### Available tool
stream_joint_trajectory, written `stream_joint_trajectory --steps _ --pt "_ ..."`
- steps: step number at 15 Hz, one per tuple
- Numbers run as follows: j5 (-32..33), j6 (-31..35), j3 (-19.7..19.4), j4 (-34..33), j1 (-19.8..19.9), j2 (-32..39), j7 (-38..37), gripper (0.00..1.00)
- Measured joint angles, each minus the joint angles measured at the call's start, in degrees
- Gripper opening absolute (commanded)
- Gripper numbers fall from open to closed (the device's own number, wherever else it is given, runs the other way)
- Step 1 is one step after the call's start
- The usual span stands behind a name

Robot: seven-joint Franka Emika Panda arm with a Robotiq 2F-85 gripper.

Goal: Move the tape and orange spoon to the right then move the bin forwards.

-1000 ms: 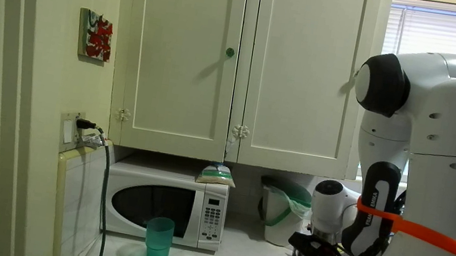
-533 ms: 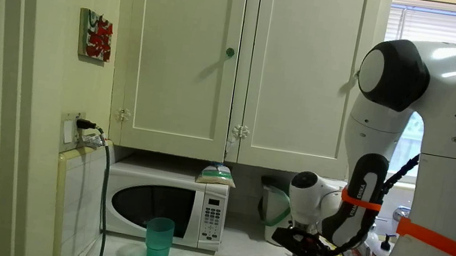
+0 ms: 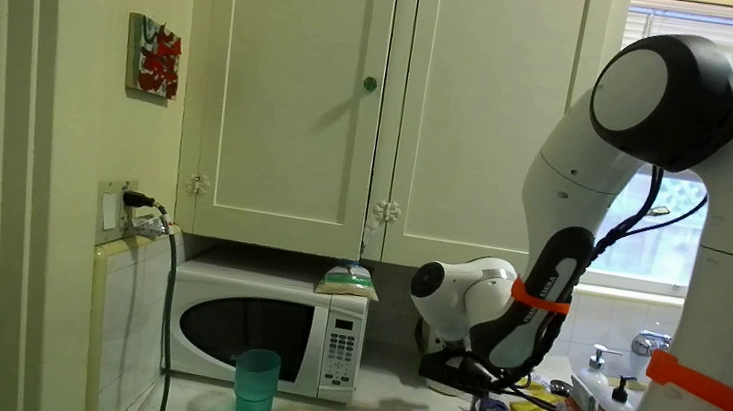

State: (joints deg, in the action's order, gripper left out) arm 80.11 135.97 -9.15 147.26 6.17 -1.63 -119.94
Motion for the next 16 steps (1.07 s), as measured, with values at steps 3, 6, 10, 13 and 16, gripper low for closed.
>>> stream_joint_trajectory --steps 3,6,10,13,16 --pt "3.14 -4.89 1.94 -2.33 -0.4 0.36 0.24 1.0" --pt "4.88 -4.91 1.98 -3.63 -0.31 1.27 0.32 1.0" --pt "5.02 -4.91 1.98 -3.7 -0.29 1.52 0.32 1.0" --pt "5.03 -4.91 2.08 -3.88 -0.29 1.52 0.37 1.0" --pt "5.03 -4.91 2.12 -4.04 -0.29 1.52 0.37 1.0"
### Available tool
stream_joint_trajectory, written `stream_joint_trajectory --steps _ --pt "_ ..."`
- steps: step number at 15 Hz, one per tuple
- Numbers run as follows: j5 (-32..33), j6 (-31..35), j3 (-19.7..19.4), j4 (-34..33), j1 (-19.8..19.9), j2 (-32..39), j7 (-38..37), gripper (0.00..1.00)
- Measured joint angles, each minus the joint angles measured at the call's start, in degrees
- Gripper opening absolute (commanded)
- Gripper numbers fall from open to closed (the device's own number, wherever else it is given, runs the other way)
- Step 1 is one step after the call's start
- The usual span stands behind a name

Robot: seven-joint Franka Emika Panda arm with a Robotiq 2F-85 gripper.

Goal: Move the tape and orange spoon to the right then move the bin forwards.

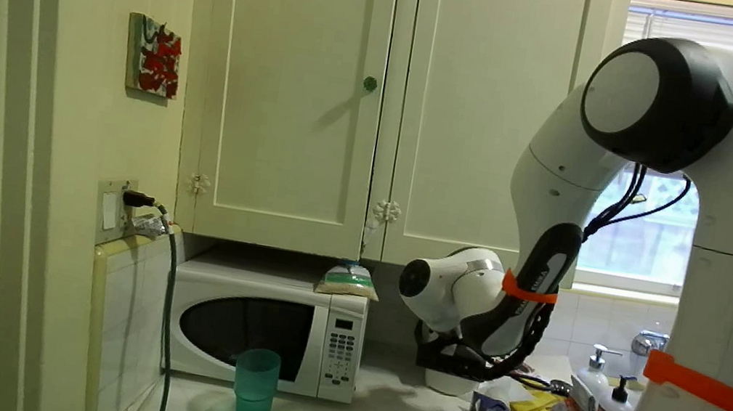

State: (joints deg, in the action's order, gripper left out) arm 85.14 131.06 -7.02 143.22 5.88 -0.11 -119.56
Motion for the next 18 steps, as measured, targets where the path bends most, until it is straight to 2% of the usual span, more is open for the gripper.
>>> stream_joint_trajectory --steps 5,10,12,15,18 --pt "0.56 0.82 0.16 -0.03 -0.03 0.0 0.36 1.0" --pt "9.98 12.58 -1.1 -0.62 1.2 1.0 -0.54 1.0" --pt "13.52 15.29 -1.65 -1.05 1.92 1.82 -1.18 1.0" --pt "17.29 15.53 -2.24 -2.02 2.37 3.03 -2.29 1.0" --pt "17.88 14.97 -2.22 -2.85 2.57 3.97 -2.33 1.0"
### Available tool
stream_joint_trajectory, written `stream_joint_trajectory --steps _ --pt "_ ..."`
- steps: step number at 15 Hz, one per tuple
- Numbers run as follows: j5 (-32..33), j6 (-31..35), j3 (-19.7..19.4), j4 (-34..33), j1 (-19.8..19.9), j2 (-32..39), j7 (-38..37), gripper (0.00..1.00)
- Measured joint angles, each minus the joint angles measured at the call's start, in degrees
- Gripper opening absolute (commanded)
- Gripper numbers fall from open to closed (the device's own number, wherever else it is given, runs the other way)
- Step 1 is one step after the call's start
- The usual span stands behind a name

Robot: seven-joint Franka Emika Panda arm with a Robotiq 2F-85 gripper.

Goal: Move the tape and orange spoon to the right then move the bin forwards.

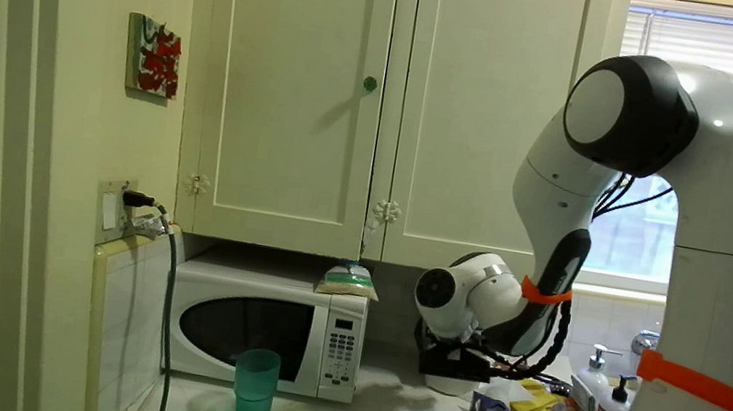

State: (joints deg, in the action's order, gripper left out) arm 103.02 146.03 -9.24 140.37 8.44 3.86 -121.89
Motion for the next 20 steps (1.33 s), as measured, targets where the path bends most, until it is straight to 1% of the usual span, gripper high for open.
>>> stream_joint_trajectory --steps 6,11,19,20 --pt "0.0 -0.17 0.17 -0.29 0.06 0.14 0.15 1.0" --pt "0.77 -0.76 -0.02 -2.24 0.9 2.5 -0.85 1.0" --pt "10.58 -0.77 1.32 -5.15 1.02 5.69 -12.26 1.0" --pt "11.56 -0.79 1.61 -5.41 1.02 5.8 -13.32 0.75"
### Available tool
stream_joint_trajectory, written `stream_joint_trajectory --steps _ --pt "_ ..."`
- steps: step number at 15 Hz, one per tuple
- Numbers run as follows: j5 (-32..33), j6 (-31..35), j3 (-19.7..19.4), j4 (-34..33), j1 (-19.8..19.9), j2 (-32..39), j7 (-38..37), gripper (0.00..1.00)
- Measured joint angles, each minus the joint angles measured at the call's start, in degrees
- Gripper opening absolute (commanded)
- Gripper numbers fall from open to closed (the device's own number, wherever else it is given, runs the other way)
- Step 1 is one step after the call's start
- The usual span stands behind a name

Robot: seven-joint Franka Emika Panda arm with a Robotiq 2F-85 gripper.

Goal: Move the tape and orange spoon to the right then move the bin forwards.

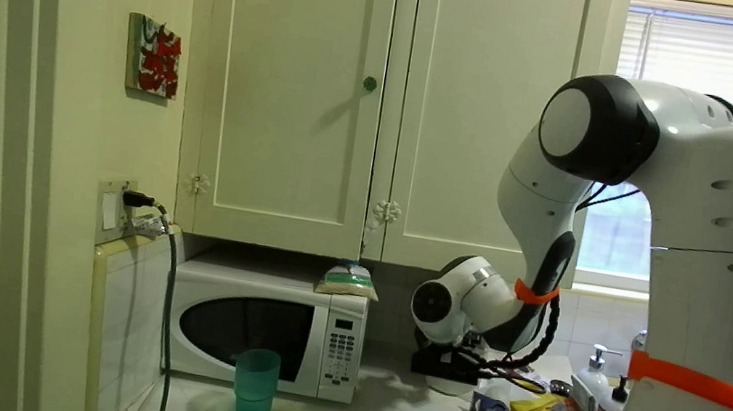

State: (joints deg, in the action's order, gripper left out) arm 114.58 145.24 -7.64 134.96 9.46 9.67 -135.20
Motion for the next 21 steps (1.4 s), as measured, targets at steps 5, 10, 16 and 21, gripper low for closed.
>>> stream_joint_trajectory --steps 5,10,16,21 --pt "0.52 -0.52 0.44 -0.67 0.16 1.48 -1.04 0.42" --pt "0.46 -0.28 0.72 -0.95 0.88 2.62 -1.43 0.09" --pt "-0.55 2.52 1.56 -0.9 1.04 1.03 -1.69 0.02" --pt "-0.55 4.34 1.48 -0.66 1.21 -1.79 -5.25 0.01"
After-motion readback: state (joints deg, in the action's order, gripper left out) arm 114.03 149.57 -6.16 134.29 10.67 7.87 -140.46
